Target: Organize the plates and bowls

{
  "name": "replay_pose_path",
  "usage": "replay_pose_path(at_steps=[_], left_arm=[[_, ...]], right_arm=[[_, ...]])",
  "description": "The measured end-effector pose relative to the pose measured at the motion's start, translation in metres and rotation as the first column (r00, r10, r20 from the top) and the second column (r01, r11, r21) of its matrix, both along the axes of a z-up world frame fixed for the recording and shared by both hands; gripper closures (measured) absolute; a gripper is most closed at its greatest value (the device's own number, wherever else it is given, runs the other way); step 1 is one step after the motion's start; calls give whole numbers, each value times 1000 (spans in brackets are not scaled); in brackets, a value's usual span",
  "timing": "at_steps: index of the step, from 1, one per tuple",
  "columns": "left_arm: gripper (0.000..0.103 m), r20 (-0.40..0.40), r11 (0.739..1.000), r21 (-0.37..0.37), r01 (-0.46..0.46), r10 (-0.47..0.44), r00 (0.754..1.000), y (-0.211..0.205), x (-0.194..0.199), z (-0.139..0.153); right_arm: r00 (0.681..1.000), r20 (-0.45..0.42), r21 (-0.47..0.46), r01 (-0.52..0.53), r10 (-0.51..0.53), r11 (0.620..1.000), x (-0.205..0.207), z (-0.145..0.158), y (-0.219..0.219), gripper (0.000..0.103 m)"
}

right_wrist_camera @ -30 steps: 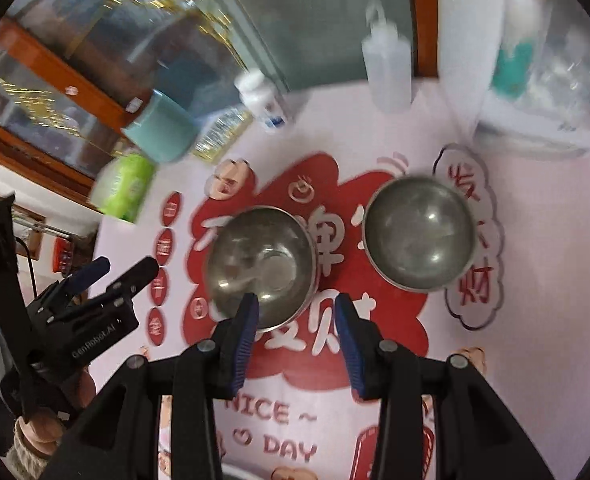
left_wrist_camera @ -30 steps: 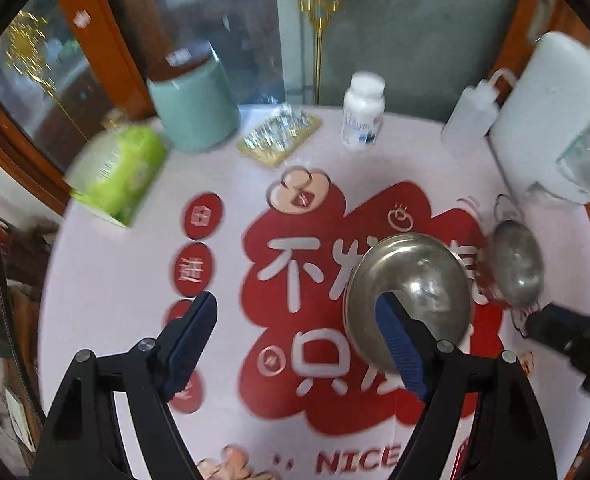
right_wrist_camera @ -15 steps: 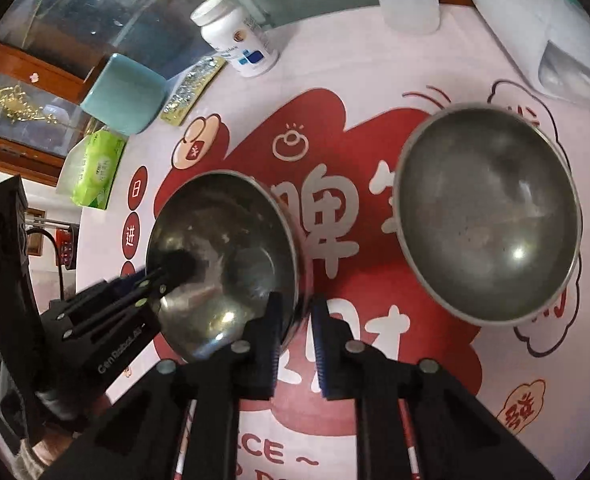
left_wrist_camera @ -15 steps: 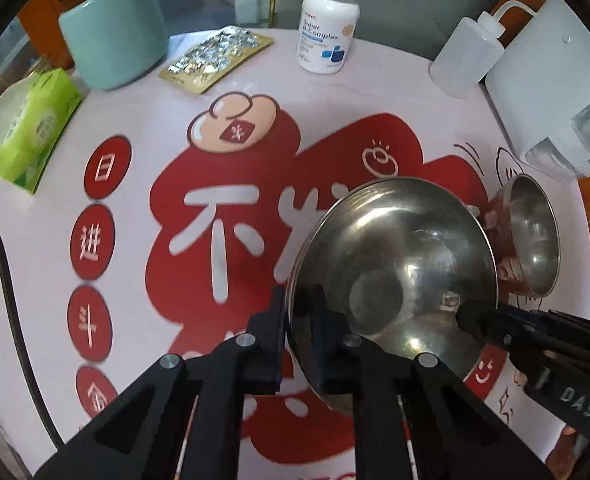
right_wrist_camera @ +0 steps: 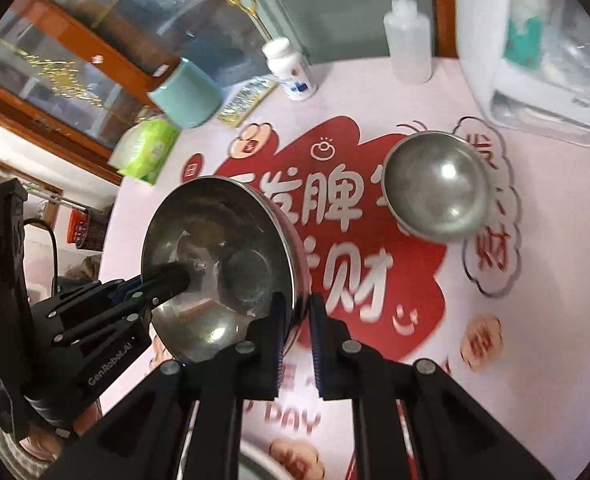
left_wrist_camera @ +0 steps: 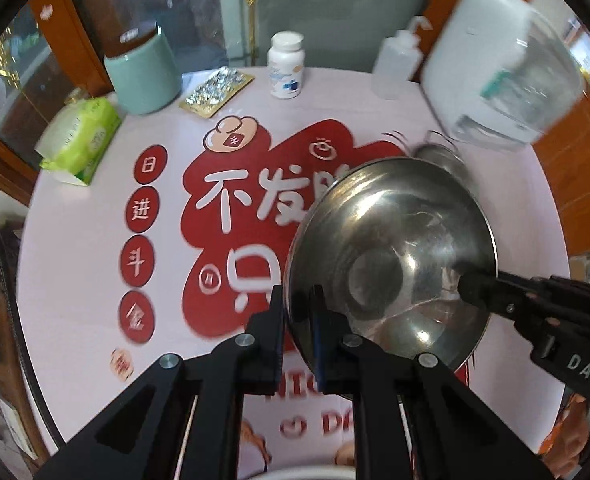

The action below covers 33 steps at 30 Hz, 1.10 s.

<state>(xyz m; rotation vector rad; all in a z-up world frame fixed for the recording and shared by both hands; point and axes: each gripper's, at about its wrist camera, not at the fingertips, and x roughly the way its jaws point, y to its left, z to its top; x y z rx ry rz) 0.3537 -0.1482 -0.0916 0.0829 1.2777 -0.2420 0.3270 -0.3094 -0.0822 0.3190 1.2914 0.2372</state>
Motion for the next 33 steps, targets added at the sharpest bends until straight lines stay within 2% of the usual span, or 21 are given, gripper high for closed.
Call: replay_pose_path(at_steps=[6,10,16,20,27,33], left_arm=[[92,33,997,34,69,-70,997,-22,-80,46],[92,38,992,52,116,-118,992,-39,-130,57],[92,29,976,71,208,-211,977,-69,-193,49],[91,4,966,86,244,-245,969,-88,-225,40],[85,-21,953,52,299,-298,954,-111,-277,19],[85,-31,944,22,330,-329,944,-127,-309,-2]], right_arm=[[999,39,-26,18,-17,1000,-78,49,-11,91],[999,43,-46,36,-34,998,-132,56,-23,91],[996,-10,-51,88,-89,995,-202,44,-48,90],[991,-4,-57,131,-131,990,-238,42,-62,90],[980,6,-40,201,-201,979,-291,35,-88,90],[977,-5,-52,212,-213,976,-317,17,-101,90]])
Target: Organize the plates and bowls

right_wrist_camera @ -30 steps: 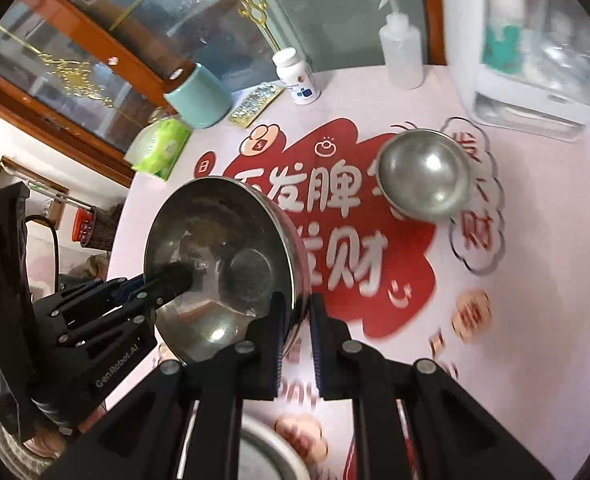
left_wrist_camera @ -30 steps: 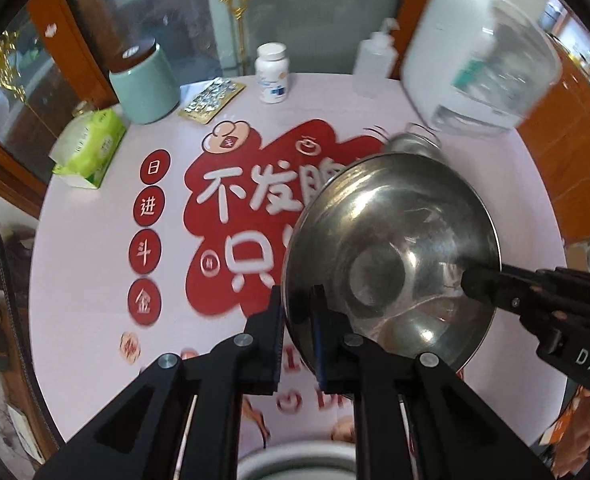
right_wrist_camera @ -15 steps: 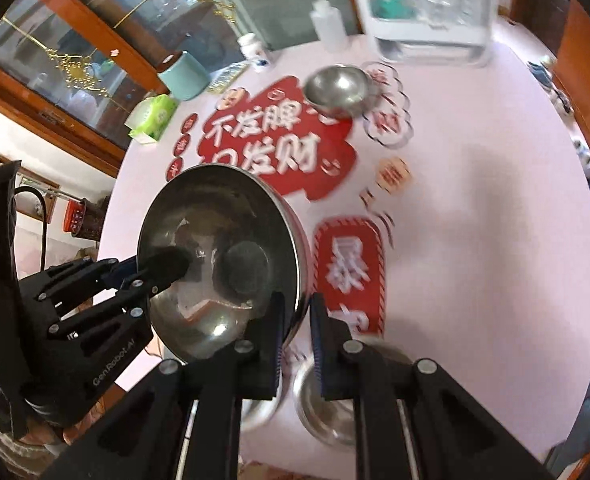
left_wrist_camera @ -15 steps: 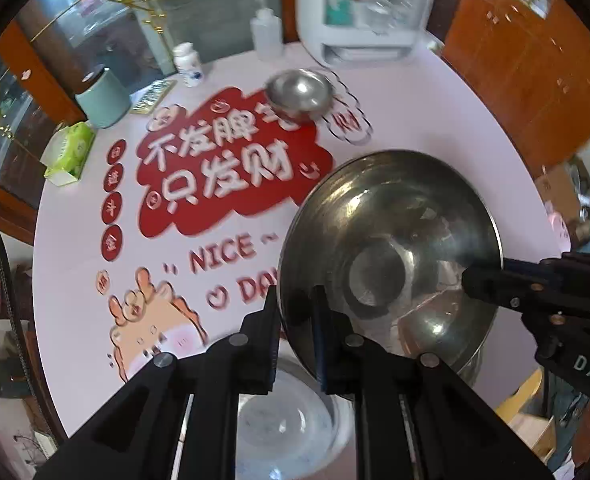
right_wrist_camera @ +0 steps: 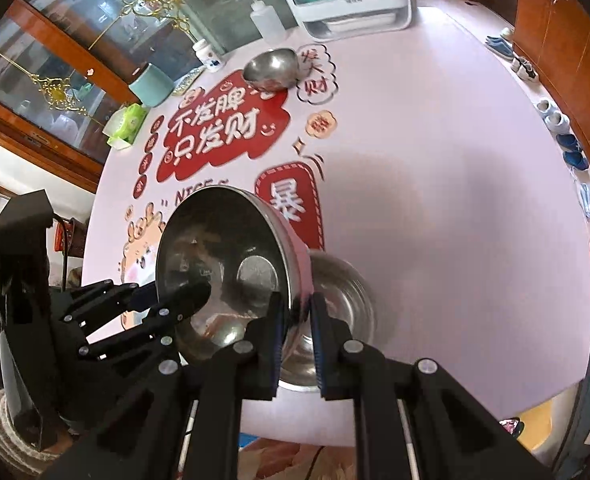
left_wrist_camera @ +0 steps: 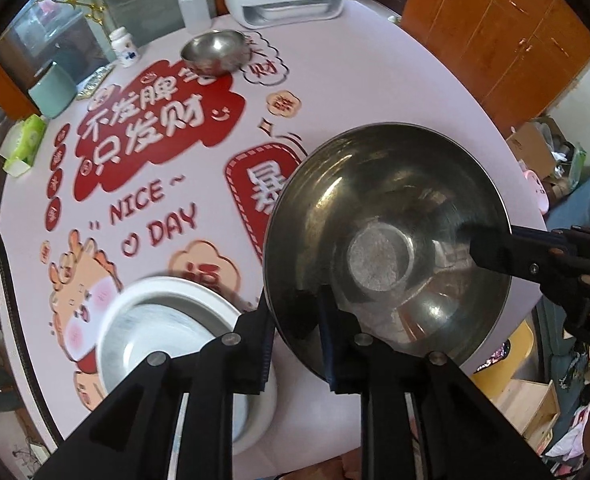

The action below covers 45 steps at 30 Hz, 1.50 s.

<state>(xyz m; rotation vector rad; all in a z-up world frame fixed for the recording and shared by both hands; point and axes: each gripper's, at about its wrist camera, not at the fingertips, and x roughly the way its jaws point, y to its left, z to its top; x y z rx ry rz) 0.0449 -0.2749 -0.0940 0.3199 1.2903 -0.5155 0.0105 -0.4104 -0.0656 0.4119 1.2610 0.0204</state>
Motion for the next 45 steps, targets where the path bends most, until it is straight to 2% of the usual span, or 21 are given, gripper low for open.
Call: replay_pose_path(at_steps=[6,13,18,21,24,27,29,30,42,45], left_arm=[[85,-59,999,-9,-40,40,997,0,-6,-33],[85,-103,997,48,-60,65,993,-2,-20,-77],[85,-76,998,56,-31,35,997,-12,-28,-81],[84,-47,996,85,-13,17,999,-19,-29,-83],[79,-46,995,105,1,4,999,-22,-29,-85],[70,-48,995,100,-5,10,999,-20,-29,-81],[47,-24,994,110,-23,26,999,-16,-29,-75],[44,-9,994,107,-33,34,999,-13,-29,-71],[41,85,993,59,-107,101,991,26,-28,-20],[35,114,991,30,-132,128,985,33,-22,-3]], right_arm=[[998,-36,1,-49,49,999,-5,-32,-2,90],[984,-106,-40,-151,146,988,-8,-73,5,90],[977,-123,-58,-184,176,981,-10,-82,-3,90],[973,-129,-76,-202,192,976,-4,-84,-6,89],[970,-124,-125,-225,210,966,0,-82,-6,87],[970,-106,-139,-231,218,963,1,-75,-8,82],[971,-94,-139,-233,221,963,2,-69,-10,79],[971,-87,-142,-234,224,962,2,-65,-12,79],[966,-16,-153,-257,258,954,-1,-33,-4,79],[961,11,-156,-270,275,950,2,-21,0,79]])
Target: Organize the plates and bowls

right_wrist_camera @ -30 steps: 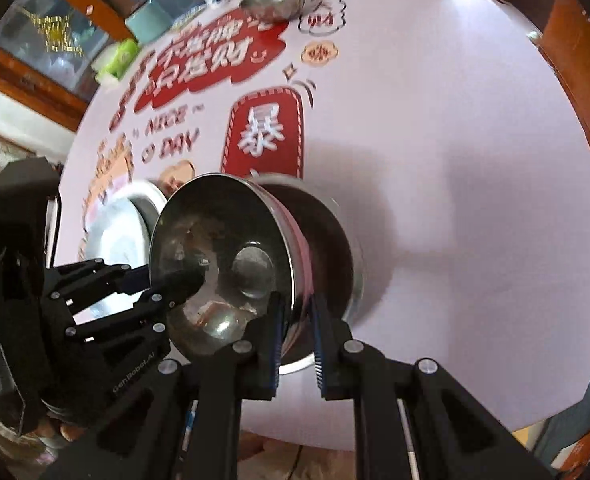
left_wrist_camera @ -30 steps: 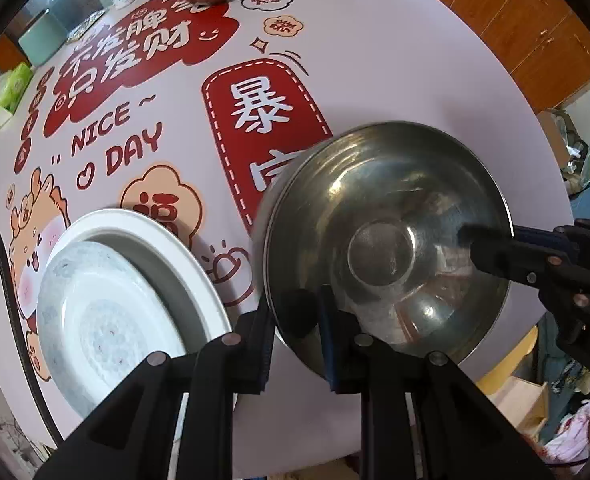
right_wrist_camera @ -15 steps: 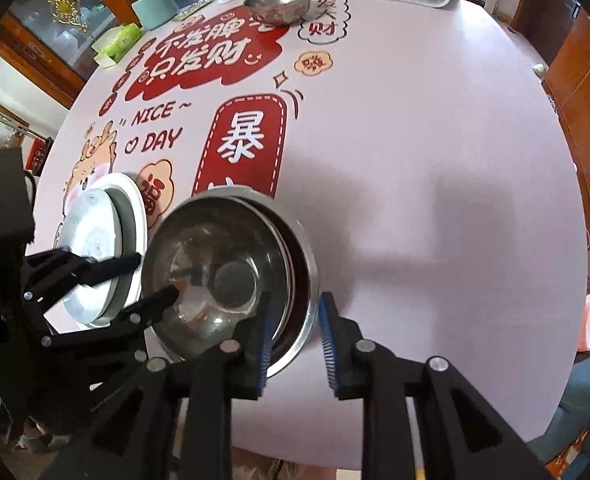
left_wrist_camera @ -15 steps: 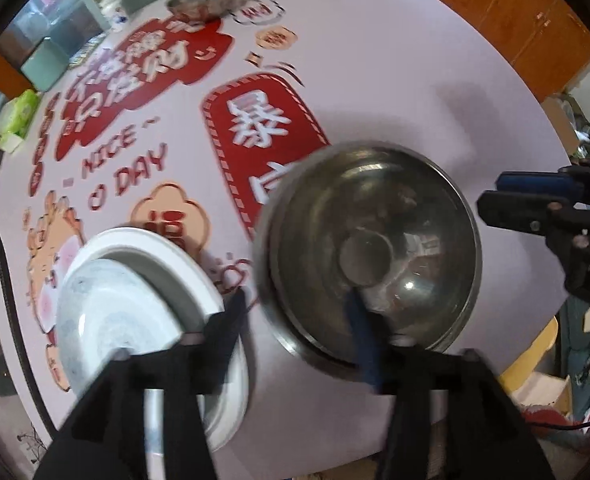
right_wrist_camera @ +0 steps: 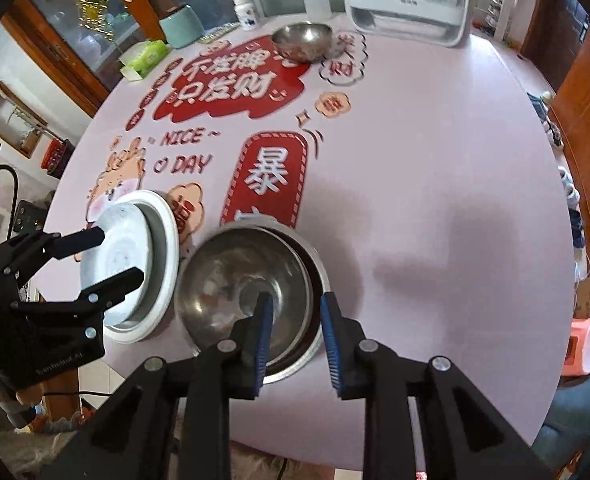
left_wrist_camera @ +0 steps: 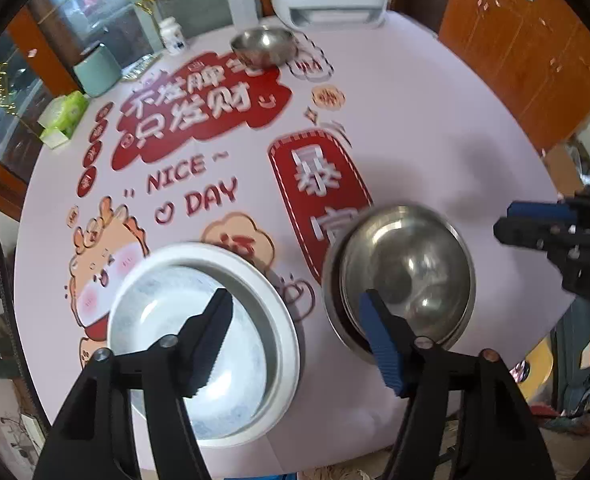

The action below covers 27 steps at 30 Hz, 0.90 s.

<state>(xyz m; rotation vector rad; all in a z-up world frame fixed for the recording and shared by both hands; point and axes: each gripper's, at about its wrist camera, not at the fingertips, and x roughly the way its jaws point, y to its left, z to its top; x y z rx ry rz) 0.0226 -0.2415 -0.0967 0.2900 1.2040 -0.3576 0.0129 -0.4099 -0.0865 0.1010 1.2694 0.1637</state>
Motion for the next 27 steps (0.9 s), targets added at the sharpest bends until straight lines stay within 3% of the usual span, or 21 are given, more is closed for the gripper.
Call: replay_pose_path(at_steps=[9,13,16,21,27], left_arm=[[31,68,1000,-15,-11,12,998,0,47,46],[30,116,1000,14,-11,9,993,-4,86,71],[28,151,999,26,-31,27,988,-9,121,93],[27,225,998,45,-50,38,974,-21,179,123],[22,288,993,56,-99,79,954,-35,255,133]], right_arm=[[990,106,-54,-91,96,994,37,46,10,78],[975,183,-76,-114,126,991,73,79,4,77],[964,231,-67,-120,132,991,99,98,-4,67],[943,304,-100,-108,133,989,161,130,-24,66],[950,295,-84,-75,97,994,237,123,-44,64]])
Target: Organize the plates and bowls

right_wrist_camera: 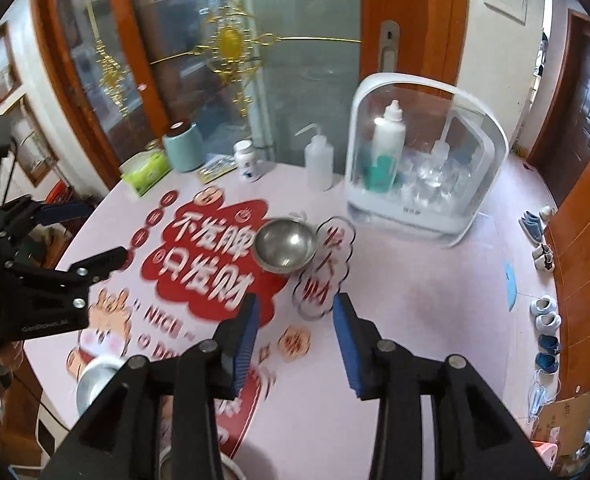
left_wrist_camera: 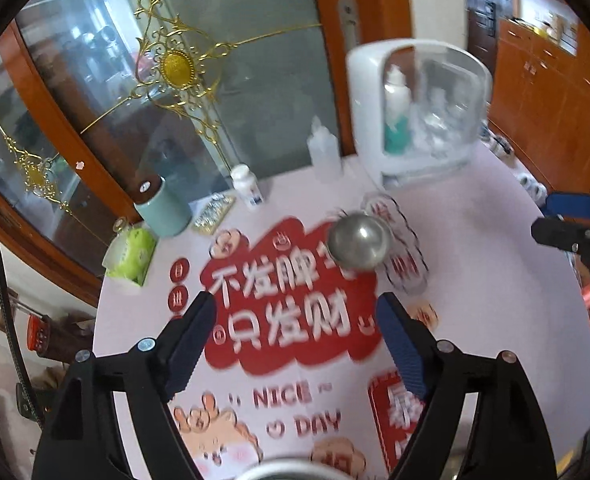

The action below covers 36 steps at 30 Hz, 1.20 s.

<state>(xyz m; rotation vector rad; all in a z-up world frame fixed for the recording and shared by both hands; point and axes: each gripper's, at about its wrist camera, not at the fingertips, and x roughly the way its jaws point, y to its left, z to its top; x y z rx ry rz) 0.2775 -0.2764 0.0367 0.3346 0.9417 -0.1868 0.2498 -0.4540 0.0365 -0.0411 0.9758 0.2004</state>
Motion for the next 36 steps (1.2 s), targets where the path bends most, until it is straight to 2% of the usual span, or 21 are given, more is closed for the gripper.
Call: replay_pose_path(at_steps=[3,6,11,14,21,24,25,26,27,29,31,36], left_arm=[[22,-11,999,-18,-30,29,1000,-2,35,-14],[22,-46,997,-31,-66,64,997,-3,71,-44],[22,-186,980,-93,-174,155,970,-3,119,-112],[23,-238,969,-113,-221,190,953,-5,136,-147],[28,-301,955,-112,-274,230,925,-13,160,-203],[38,-335,952,-113,-284,232,913,-16,167,-222],[44,-347,951,-117,-286,231,909,-17,169,-227],[55,-359,950,-122,-288,228,905,-18,171,-231],[60,-380,949,-126,-290,224,898,-19,172,-237],[87,-412,946,-140,-294,214,885,-20,174,-247],[95,-419,937,-182,-298,200,886,-19,173,-248],[97,-370,959,-147,-244,175,912,-30,160,-239]], right_arm=[[999,-30,19,20,-20,1000,36,-23,-7,63],[995,-91,81,50,-43,995,67,-59,-13,63],[975,-207,150,112,-80,982,107,-124,-15,63],[958,-269,209,155,-96,966,126,-153,-17,63],[936,-326,212,209,-132,955,150,-199,-14,63],[932,-338,215,215,-134,953,155,-211,-11,63],[929,-344,216,218,-134,952,156,-216,-9,63],[926,-352,218,219,-133,951,157,-219,-8,63],[923,-362,219,223,-133,950,158,-224,-7,63],[921,-368,230,226,-130,947,159,-228,-6,71],[922,-374,274,218,-105,937,159,-229,-5,90],[925,-365,222,196,-105,955,152,-221,0,90]])
